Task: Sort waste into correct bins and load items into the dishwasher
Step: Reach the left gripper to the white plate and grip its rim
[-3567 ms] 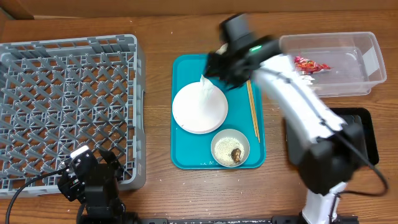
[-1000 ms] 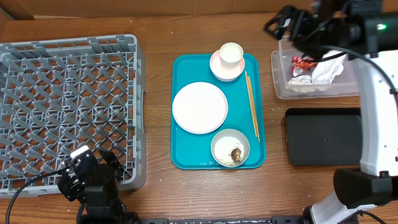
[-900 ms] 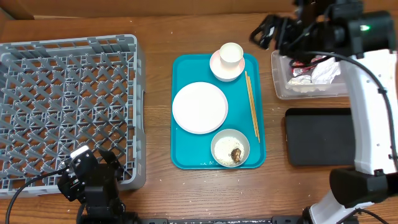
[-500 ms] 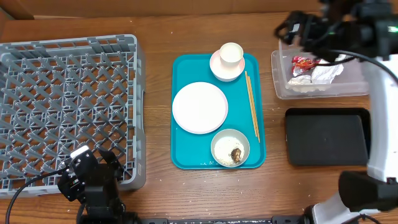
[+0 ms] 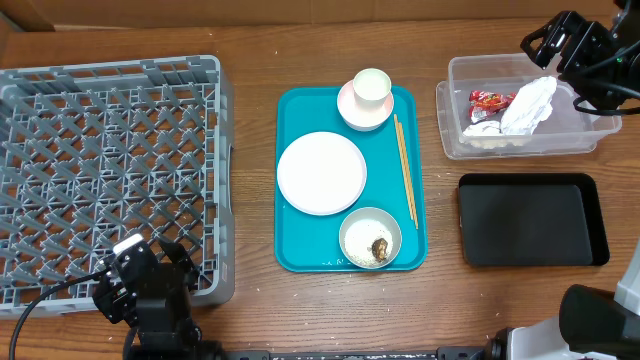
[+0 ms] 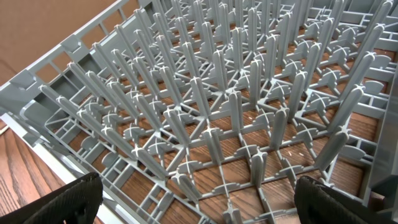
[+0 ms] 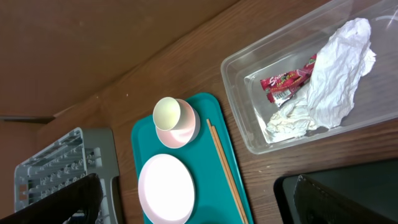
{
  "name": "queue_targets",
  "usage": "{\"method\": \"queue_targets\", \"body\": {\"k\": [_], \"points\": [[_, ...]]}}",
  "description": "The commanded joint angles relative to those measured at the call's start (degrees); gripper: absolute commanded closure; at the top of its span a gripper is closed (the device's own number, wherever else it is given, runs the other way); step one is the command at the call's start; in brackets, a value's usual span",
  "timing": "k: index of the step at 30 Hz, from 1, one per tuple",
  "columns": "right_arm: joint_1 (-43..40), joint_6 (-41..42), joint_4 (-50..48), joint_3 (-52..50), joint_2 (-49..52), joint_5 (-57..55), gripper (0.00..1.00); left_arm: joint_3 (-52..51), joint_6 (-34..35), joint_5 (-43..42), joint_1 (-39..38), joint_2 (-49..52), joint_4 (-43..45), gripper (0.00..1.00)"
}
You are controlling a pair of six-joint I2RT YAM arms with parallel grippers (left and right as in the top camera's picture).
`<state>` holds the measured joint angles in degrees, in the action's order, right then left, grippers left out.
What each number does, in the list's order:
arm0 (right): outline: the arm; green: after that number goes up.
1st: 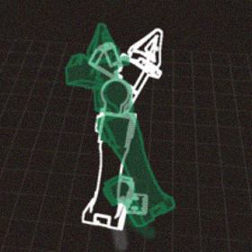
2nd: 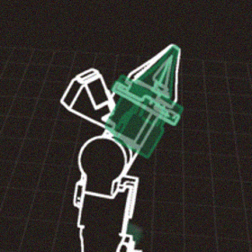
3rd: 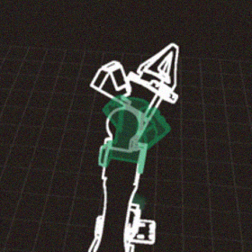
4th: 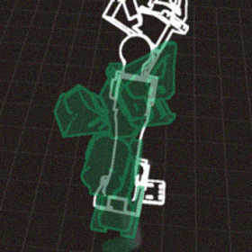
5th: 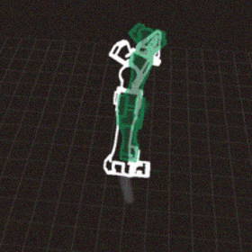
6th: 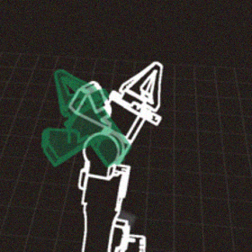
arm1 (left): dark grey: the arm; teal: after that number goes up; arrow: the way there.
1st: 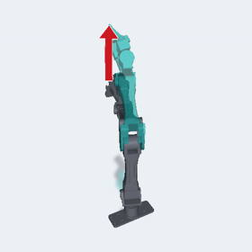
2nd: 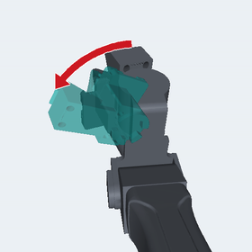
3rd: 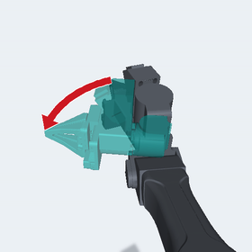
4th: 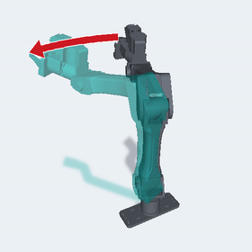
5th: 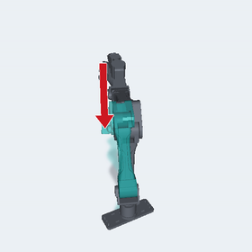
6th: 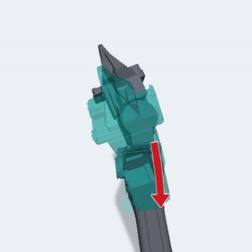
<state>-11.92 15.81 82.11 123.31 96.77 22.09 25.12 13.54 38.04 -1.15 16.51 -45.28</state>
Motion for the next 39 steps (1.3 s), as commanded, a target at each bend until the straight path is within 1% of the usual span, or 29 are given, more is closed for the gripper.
{"method": "queue_targets", "body": {"k": [1,24,26,27,28,29,30,32,33,34,36,38,39], "points": [[0.0,-0.7,-0.1,0.5,-0.5,0.0,0.0,0.9,0.8,0.7,-0.4,-0.1,0.0,0.0],[0.0,-0.7,-0.1,0.5,-0.5,0.0,0.0,0.9,0.9,0.7,-0.4,-0.1,0.2,0.0],[0.0,-0.7,-0.1,0.5,-0.5,0.0,0.0,0.9,0.9,-0.7,-0.4,-0.1,3.7,0.0],[0.0,-0.7,-0.1,0.5,-0.5,0.0,0.0,0.9,1.0,-3.3,-0.4,-0.1,7.0,0.0],[0.0,-0.7,-0.1,0.5,-0.5,0.0,0.0,0.9,2.6,-9.3,-0.4,-0.1,11.0,0.0],[0.0,-0.7,-0.1,0.5,-0.5,0.0,0.0,0.9,4.1,-14.1,-0.4,-0.1,12.9,0.0],[0.0,-0.7,-0.1,0.5,-0.5,0.0,0.0,0.9,7.7,-21.8,-0.4,-0.1,14.9,0.0],[0.0,-0.7,-0.1,0.5,-0.5,0.0,0.0,0.9,17.3,-38.5,-0.4,-0.1,19.7,0.0],[0.0,-0.7,-0.1,0.5,-0.5,0.0,0.0,0.9,26.4,-54.2,-0.4,-0.1,22.9,0.0],[0.0,-0.7,-0.1,0.5,-0.5,0.0,0.0,0.9,30.6,-57.7,-0.4,-0.1,25.1,0.0],[0.0,-0.7,-0.1,0.5,-0.5,0.0,0.0,0.9,37.7,-59.0,-0.4,-0.1,28.5,0.0],[0.0,-0.7,-0.1,0.5,-0.5,0.0,0.0,0.9,44.1,-59.7,-0.4,-0.1,29.7,0.0],[0.0,-0.7,-0.1,0.5,-0.5,0.0,0.0,0.9,45.3,-59.7,-0.4,-0.1,30.4,0.0]]}}
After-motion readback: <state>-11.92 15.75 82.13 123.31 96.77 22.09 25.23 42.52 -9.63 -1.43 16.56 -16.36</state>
